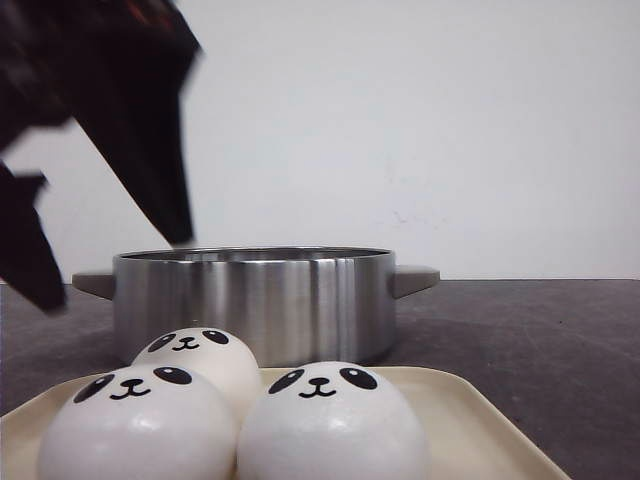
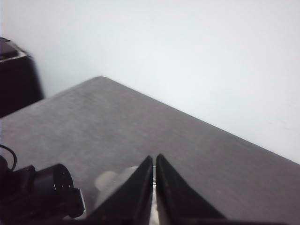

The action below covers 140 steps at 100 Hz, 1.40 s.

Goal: Steam buns
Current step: 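Reach the left gripper down and grasp a bun on the tray, then lift the bun with the left gripper and carry it over the pot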

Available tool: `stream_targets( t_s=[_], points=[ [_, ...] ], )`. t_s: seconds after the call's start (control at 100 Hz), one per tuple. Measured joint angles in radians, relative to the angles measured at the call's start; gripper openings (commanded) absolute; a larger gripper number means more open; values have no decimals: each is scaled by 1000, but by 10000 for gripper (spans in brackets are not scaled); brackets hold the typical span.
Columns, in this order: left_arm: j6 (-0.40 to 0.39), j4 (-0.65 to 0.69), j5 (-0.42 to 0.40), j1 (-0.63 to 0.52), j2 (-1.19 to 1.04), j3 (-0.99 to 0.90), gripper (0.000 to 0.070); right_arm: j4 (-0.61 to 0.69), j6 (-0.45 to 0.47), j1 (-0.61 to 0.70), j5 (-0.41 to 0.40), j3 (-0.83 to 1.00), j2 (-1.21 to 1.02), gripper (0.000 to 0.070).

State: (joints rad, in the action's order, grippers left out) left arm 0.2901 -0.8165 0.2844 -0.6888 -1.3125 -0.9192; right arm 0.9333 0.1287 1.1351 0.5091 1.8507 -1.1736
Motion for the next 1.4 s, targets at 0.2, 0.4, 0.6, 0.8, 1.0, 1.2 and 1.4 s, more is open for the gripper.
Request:
stream_targets(
  t_s=[0.2, 0.4, 0.6, 0.8, 1.0, 1.2, 1.4],
  points=[
    [111, 119, -23, -19, -128, 0, 592, 81, 35, 3, 45, 0, 16, 0],
    [145, 156, -53, -29, -191, 0, 592, 125, 58, 3, 44, 0, 14, 0],
    [149, 151, -80, -29, -220, 0, 348, 127, 60, 3, 44, 0, 14, 1],
    [147, 156, -80, -29, -220, 0, 70, 134, 60, 3, 44, 0, 14, 0],
    [122, 156, -96, -29, -220, -2, 0, 134, 60, 3, 45, 0, 14, 1],
    [115, 151, -93, -34, -165, -6, 0, 155, 60, 3, 71, 0, 14, 0],
    [112, 147, -42, -71, 35, -83, 0, 155, 61, 3, 84, 0, 14, 0]
  ],
)
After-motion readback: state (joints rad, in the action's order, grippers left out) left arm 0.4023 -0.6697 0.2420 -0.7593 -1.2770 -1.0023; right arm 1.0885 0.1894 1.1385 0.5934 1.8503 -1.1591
